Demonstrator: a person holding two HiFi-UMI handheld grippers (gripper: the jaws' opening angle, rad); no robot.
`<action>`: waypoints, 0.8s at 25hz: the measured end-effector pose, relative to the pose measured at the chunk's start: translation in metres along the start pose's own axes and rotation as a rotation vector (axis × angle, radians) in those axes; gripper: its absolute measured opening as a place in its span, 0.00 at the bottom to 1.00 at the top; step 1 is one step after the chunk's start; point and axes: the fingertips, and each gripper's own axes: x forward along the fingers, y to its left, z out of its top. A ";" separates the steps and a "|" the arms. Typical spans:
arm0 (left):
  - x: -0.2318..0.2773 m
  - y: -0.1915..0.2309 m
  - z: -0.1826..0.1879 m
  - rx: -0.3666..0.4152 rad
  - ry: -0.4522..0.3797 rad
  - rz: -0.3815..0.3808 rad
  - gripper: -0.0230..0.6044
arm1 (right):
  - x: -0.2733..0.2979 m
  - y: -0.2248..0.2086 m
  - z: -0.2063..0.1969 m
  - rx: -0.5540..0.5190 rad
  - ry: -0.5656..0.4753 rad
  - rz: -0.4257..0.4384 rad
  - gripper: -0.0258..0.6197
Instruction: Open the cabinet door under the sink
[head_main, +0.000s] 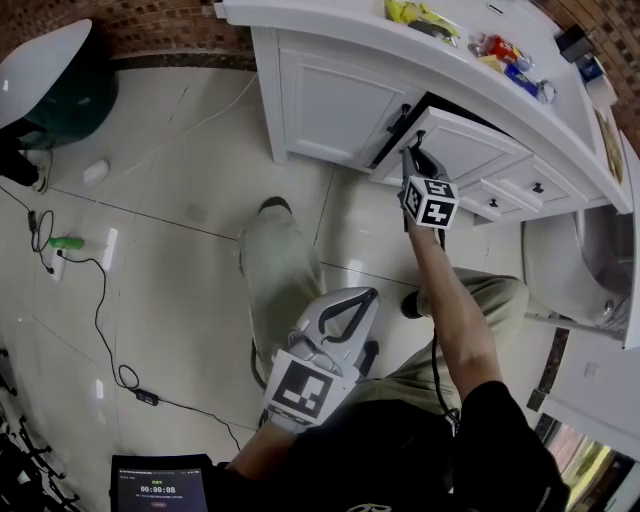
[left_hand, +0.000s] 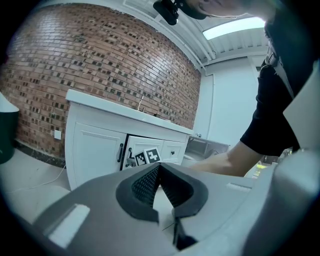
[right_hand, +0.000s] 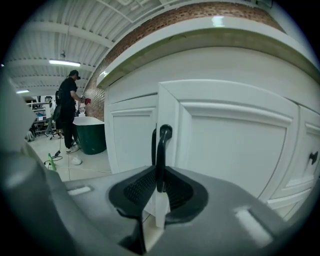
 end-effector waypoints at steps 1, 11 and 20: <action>0.000 -0.002 0.000 0.003 0.000 -0.002 0.06 | -0.005 0.001 -0.002 -0.001 -0.004 0.003 0.10; 0.005 -0.010 -0.006 0.014 0.000 -0.005 0.06 | -0.032 0.007 -0.015 -0.002 -0.008 0.045 0.10; 0.017 -0.024 -0.010 0.042 0.017 -0.034 0.06 | -0.063 0.010 -0.029 -0.009 -0.015 0.083 0.10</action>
